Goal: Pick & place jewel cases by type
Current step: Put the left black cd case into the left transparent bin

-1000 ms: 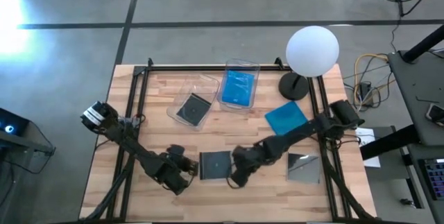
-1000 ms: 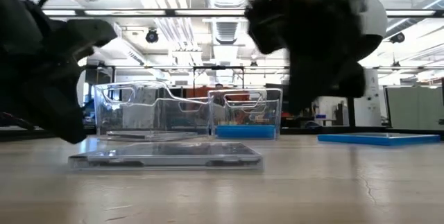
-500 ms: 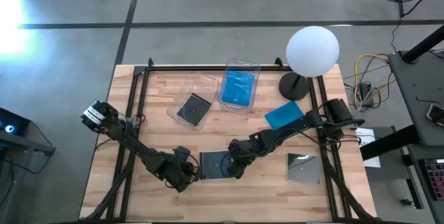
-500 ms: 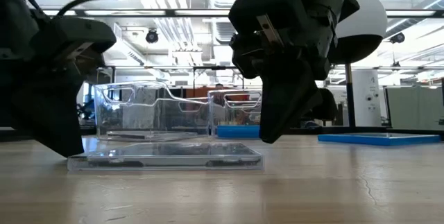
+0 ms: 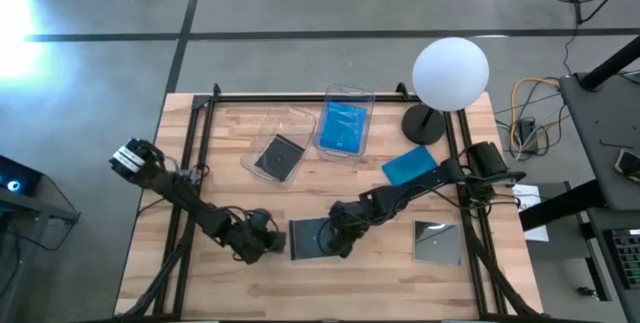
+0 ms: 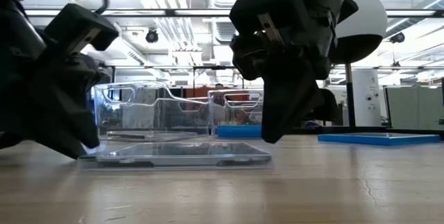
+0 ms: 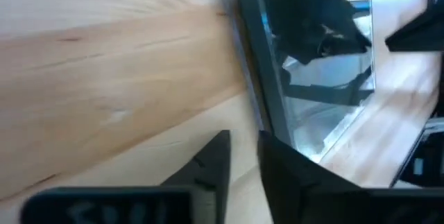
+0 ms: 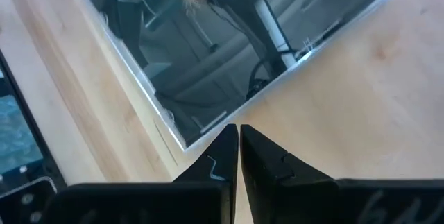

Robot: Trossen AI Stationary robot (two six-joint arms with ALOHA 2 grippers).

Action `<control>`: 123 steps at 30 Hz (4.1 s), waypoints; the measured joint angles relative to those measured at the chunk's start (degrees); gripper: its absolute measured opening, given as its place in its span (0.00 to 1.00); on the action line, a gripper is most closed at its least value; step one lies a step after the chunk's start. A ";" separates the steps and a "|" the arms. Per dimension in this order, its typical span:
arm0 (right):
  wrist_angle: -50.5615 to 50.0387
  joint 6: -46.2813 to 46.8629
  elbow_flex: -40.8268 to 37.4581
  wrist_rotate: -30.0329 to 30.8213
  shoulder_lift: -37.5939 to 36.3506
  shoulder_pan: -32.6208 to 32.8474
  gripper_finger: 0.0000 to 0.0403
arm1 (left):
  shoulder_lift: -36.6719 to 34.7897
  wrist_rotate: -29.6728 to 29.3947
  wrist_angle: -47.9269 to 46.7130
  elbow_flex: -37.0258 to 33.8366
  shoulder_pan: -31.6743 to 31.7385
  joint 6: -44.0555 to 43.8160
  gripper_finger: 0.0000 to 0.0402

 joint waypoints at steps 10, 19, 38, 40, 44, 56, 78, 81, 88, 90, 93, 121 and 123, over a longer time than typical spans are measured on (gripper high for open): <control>3.44 1.17 0.00 -1.01 0.04 0.02 0.03 | 0.02 -3.43 7.42 -3.63 0.59 -4.73 0.34; 3.31 -0.57 -1.82 -0.98 1.80 0.27 0.03 | 0.47 -4.63 7.65 -3.35 1.14 -5.55 0.34; 5.53 -4.26 -3.56 -1.08 1.75 0.38 0.03 | 5.02 -4.17 12.07 0.76 4.11 0.04 0.34; 5.56 -4.19 -3.84 -1.75 1.75 0.63 0.03 | 5.04 -4.18 12.70 0.74 4.10 1.85 0.34; 5.78 -3.96 -4.70 -2.35 1.64 1.23 0.03 | 5.06 -4.38 15.11 0.58 4.11 3.38 0.34; -1.45 -8.76 -4.94 -6.99 1.60 1.66 0.03 | 4.10 -2.12 31.27 0.91 3.14 15.79 0.34; 1.38 -12.68 -5.25 -14.45 1.75 1.51 0.03 | 4.06 -0.59 29.49 4.58 3.13 34.97 0.34; 2.49 -12.70 -5.29 -16.12 1.79 1.51 0.03 | 4.06 -0.60 27.71 5.10 3.13 37.20 0.34; 4.55 -12.46 -5.35 -18.05 1.97 1.74 0.03 | 4.12 -0.59 26.96 5.15 3.31 41.29 0.34; 4.82 -12.44 -5.35 -18.18 1.97 1.81 0.03 | 4.12 -0.66 26.96 5.15 3.58 41.31 0.34; 6.11 -12.39 -5.35 -18.29 2.04 1.87 0.03 | 4.15 -1.24 26.96 5.32 3.92 41.37 0.34; 12.24 -10.03 -5.18 -17.51 1.92 1.84 0.03 | 4.32 7.34 15.92 8.55 5.25 30.36 0.17; 12.22 -10.01 -5.16 -17.89 1.84 1.87 0.03 | 4.32 7.10 15.67 9.10 5.31 30.14 0.10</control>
